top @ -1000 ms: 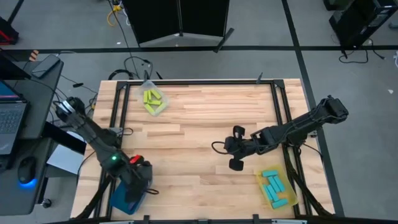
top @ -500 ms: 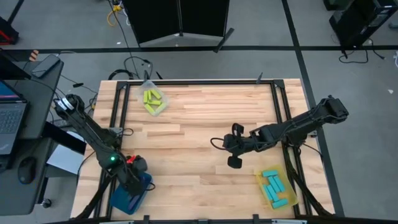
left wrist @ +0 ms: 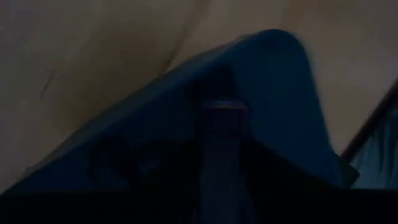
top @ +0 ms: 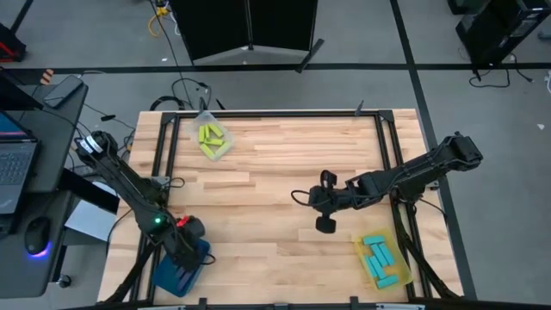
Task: Sort blocks
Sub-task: Put the purple block into the blue bin, then return to Home Position
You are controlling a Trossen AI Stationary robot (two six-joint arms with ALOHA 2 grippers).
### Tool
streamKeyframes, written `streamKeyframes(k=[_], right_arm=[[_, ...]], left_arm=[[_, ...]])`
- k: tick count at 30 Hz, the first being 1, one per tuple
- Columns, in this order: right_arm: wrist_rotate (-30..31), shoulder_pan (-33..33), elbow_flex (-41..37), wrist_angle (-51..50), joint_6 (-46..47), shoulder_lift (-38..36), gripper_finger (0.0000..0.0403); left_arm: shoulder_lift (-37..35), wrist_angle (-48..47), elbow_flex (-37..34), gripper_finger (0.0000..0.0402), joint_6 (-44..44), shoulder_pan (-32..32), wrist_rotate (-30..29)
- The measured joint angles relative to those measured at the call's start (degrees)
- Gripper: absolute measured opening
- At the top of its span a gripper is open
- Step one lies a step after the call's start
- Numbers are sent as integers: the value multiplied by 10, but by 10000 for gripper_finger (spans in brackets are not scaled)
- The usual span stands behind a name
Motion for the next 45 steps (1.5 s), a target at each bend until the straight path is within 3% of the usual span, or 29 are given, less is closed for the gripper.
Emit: streamKeyframes(k=[4, 9, 19, 29, 34, 38, 45], right_arm=[[-9, -5, 0, 2, -19, 0, 10], [-9, -21, 0, 2, -29, 0, 13], [-8, -31, 0, 2, -40, 0, 12], [-7, -45, 0, 9, -64, 0, 12], [-6, -56, 0, 24, -74, 0, 12], [-6, -64, 0, 39, -84, 0, 12], [15, -78, 0, 41, -85, 0, 12]], left_arm=[[0, -10, 16, 178, 28, 0, 1], [0, -55, 42, 188, 73, 1, -1], [-1, -131, 87, 125, 133, 1, 3], [-1, -126, 94, 11, 238, 9, 33], [-15, -145, 94, 10, 266, 28, 25], [-42, -203, 94, 5, 261, 45, -12], [-95, -299, 94, 5, 220, 70, -163]])
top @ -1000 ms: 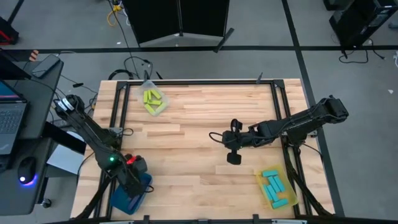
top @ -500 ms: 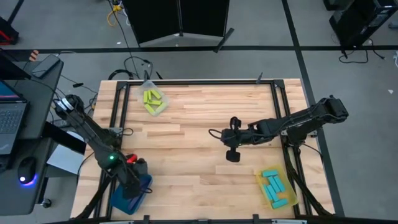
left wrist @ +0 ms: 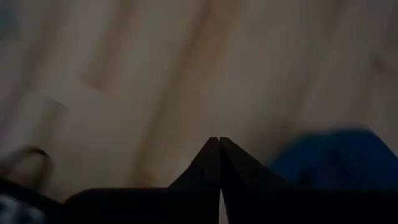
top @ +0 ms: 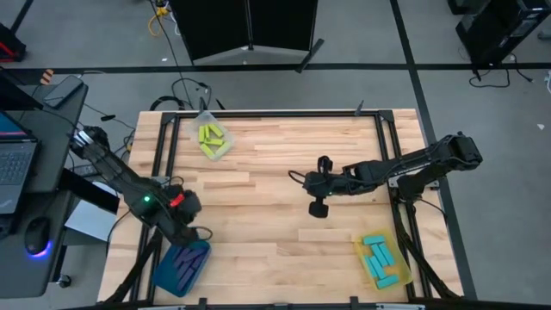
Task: Sort blocks
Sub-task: Return to Home Position
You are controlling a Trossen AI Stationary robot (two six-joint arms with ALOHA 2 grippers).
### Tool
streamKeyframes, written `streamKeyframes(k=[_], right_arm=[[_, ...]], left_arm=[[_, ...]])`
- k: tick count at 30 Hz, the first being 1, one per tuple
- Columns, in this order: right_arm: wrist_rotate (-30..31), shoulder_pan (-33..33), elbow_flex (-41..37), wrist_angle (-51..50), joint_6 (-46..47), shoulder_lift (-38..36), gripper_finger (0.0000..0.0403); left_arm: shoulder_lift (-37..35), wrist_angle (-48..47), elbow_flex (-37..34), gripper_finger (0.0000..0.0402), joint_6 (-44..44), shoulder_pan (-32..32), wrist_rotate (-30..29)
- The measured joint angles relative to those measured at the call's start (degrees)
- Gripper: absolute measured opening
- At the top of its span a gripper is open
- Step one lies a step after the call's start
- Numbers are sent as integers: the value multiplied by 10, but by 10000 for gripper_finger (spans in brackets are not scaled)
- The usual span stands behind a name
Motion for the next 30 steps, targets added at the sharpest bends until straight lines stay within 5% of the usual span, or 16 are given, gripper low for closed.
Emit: streamKeyframes(k=[5, 8, 21, 30], right_arm=[[27, -11, 0, 0, 0, 0, 12], [47, -20, 0, 0, -9, 0, 12], [53, -75, 0, 22, -73, 0, 11], [53, -99, 0, 37, -92, 0, 11]], left_arm=[[-13, -10, -2, 5, 22, 11, -139], [-24, 48, -18, 3, 84, 25, -168], [-142, 375, -154, 1, 369, 160, -136], [-196, 543, -224, 1, 515, 293, -20]])
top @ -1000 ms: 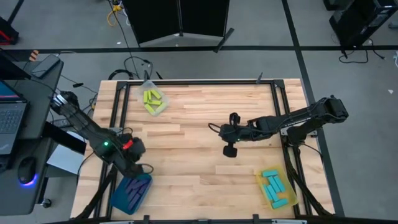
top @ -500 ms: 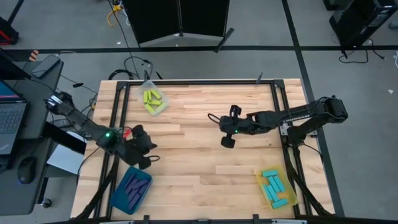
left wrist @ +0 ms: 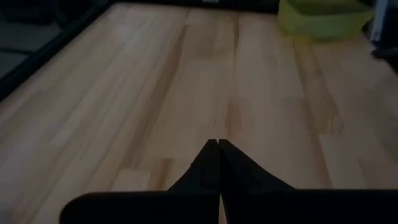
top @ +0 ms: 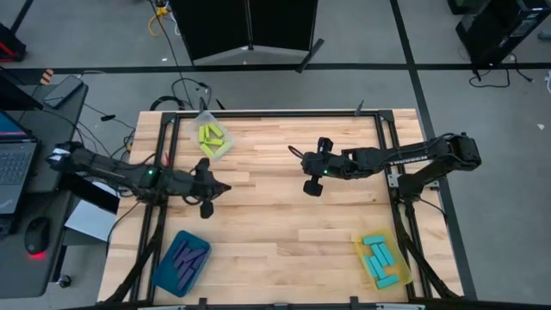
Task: Sort blocks
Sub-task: Return to Home Position
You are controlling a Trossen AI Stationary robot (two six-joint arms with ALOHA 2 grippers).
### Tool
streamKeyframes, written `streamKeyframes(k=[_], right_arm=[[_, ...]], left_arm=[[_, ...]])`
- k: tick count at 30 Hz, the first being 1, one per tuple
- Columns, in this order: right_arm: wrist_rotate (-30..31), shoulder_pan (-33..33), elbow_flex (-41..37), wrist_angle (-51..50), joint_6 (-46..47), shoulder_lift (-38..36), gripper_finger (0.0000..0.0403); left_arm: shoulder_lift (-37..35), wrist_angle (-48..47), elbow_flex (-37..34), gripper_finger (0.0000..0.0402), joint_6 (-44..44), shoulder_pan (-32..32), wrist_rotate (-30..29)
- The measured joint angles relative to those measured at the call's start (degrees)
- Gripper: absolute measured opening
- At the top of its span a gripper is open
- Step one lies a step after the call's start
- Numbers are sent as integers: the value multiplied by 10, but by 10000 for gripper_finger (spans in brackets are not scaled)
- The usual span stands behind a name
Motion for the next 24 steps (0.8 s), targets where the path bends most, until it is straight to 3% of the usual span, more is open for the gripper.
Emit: streamKeyframes(k=[8, 11, 17, 21, 24], right_arm=[[19, -6, 0, 19, -42, 0, 11], [9, -12, -25, 87, -67, -4, 11], [-85, -46, -127, 257, -103, -10, 9], [-171, -78, -190, 372, -103, -10, 8], [-202, -98, -226, 410, -104, -24, 8]], left_arm=[[1, 174, -60, 1, 62, 116, 155], [1, 266, -95, 1, 73, 159, 195], [2, 368, -140, 1, 72, 251, 302], [2, 387, -141, 1, 91, 298, 363], [1, 395, -141, 1, 100, 326, 393]])
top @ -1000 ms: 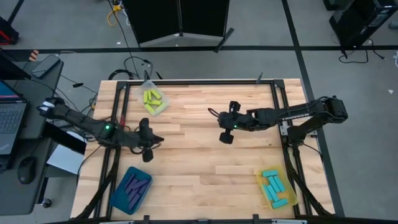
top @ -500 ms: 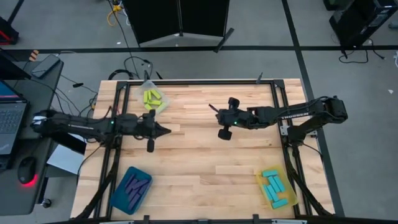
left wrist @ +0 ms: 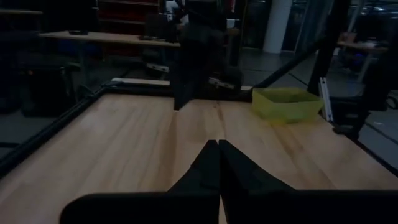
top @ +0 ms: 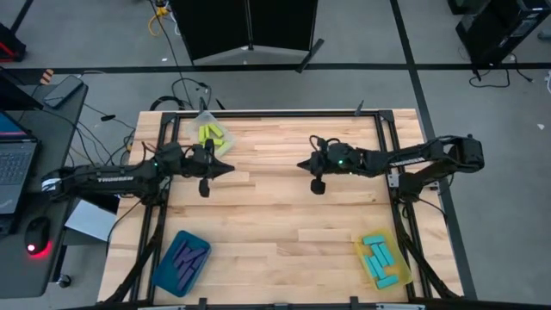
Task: Sort blocks
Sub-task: Return to Home Position
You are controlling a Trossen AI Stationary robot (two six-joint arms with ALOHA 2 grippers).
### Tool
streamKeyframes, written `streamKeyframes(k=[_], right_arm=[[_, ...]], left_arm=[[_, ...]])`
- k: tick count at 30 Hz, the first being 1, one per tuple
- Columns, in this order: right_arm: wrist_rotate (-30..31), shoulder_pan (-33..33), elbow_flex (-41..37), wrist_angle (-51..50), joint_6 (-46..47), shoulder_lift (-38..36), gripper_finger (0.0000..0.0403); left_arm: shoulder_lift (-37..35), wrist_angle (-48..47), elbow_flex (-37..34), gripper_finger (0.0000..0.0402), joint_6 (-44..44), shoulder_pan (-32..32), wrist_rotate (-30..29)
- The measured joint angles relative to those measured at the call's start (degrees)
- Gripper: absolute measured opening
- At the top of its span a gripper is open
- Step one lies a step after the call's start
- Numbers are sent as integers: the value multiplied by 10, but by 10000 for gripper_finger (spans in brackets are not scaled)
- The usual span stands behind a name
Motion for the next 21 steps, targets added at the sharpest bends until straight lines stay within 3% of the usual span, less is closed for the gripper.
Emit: streamKeyframes(k=[13, 21], right_arm=[[-68, -67, -146, 47, -14, -212, 8], [-74, -82, -223, 50, 1, -335, 8]], left_arm=[[0, 8, 0, 2, 47, 45, 27], [0, 7, 0, 3, 49, 57, 31]])
